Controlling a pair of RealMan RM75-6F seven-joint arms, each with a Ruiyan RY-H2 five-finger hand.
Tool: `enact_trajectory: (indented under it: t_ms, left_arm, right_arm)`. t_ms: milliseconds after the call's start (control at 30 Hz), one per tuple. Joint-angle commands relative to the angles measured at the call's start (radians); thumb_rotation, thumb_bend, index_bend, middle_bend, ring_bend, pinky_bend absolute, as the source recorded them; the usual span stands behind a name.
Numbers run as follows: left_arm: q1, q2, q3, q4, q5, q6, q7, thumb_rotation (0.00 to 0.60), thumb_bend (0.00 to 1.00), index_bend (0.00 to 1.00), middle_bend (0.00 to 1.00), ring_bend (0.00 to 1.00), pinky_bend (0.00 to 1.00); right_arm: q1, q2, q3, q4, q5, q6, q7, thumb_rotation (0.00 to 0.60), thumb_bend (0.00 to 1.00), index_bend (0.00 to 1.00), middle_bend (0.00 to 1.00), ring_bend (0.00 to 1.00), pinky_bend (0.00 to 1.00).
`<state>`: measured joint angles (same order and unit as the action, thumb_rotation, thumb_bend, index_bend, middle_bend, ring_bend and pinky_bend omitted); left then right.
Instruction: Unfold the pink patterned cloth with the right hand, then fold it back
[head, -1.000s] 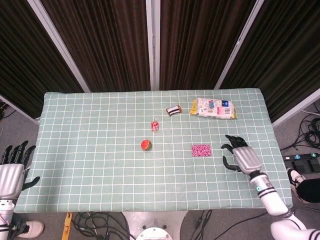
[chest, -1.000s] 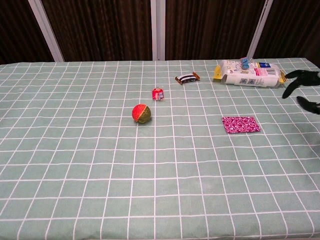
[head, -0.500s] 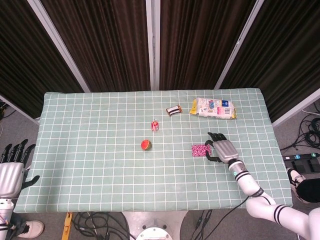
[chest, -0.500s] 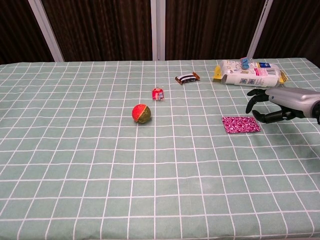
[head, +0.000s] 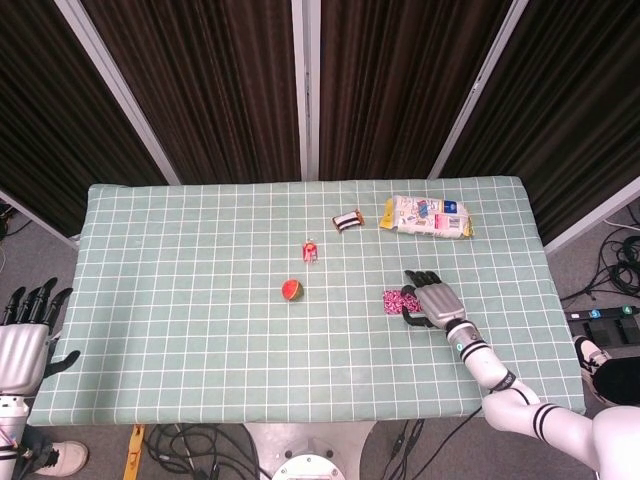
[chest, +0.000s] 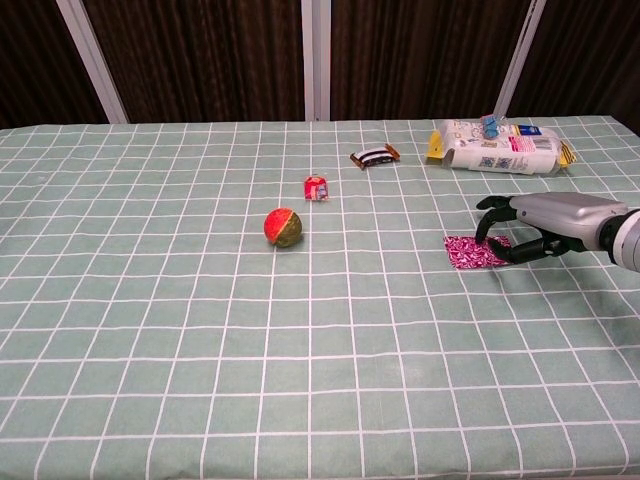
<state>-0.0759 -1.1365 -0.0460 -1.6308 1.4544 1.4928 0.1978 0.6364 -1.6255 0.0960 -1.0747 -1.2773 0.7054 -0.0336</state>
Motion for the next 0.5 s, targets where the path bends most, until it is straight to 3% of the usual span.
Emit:
enact_trajectory:
  t_ms: [33,500]
  left_arm:
    - [0.0,-0.001,0.0,0.0,-0.001,-0.001,0.002,0.6,0.0,0.18,0.15,0.12,0.07]
    - [-0.003,-0.005,0.0,0.004,0.0,-0.005,0.0,0.6,0.0,0.18,0.15,0.12,0.07]
  right_arm:
    - [-0.007,0.012,-0.013,-0.013,-0.009,0.004,0.004,0.195,0.5,0.29,0.0,0.0,0.0]
    - [-0.063,0.145,-0.106,-0.215,-0.067,0.064,-0.054,0.18,0.5,0.29,0.0,0.0,0.0]
